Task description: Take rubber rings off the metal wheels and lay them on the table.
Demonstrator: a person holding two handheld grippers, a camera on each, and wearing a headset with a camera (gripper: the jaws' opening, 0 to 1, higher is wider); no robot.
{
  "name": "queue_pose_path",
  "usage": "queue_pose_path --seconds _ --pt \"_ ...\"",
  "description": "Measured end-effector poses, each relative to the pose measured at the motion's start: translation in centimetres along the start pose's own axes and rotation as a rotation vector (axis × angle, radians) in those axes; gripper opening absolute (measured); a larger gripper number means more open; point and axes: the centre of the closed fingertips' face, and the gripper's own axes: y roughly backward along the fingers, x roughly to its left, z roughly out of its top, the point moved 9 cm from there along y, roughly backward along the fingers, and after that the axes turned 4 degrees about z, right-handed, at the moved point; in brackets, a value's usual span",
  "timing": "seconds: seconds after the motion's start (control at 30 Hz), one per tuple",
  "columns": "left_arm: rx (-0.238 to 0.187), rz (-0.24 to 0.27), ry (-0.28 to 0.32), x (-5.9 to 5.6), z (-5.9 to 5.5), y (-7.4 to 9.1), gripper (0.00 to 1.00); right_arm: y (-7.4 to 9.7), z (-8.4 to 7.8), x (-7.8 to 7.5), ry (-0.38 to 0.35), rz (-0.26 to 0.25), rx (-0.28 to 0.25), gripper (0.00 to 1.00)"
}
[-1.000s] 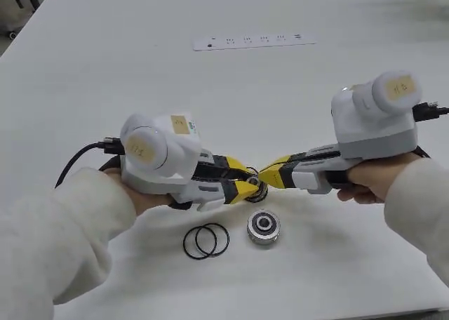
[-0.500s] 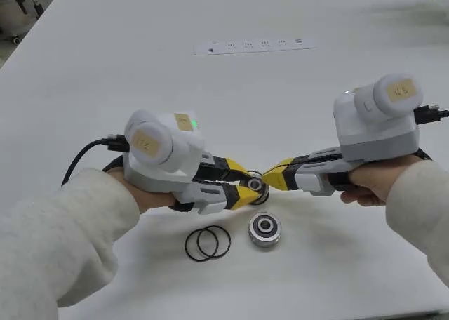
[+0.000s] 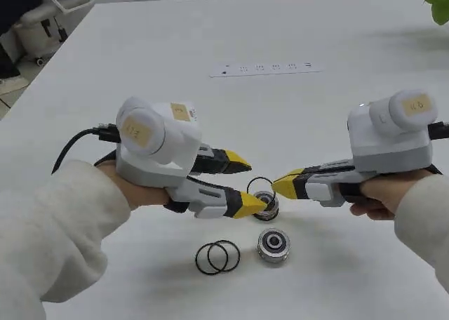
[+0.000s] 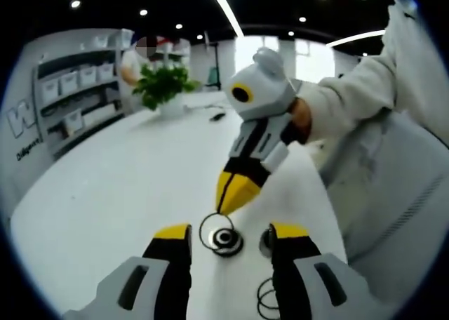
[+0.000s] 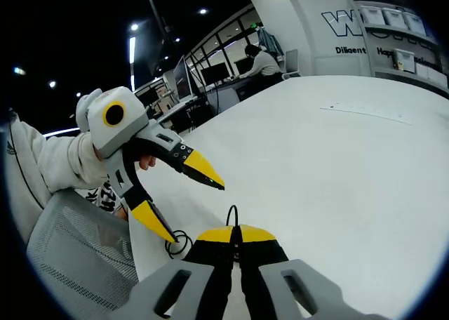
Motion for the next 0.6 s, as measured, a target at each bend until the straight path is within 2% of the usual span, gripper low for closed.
queue_pose_path --seconds 0.27,0.6 --pt "-0.020 0.044 -0.009 -0.6 0.8 3.3 0.52 0.5 1.0 0.7 -0.004 0.013 -0.052 0.00" --pt "-0.039 0.120 -0.004 -1.9 0.6 7.1 0.61 0.3 1.6 1.9 -0.011 0.054 -0.077 0.00"
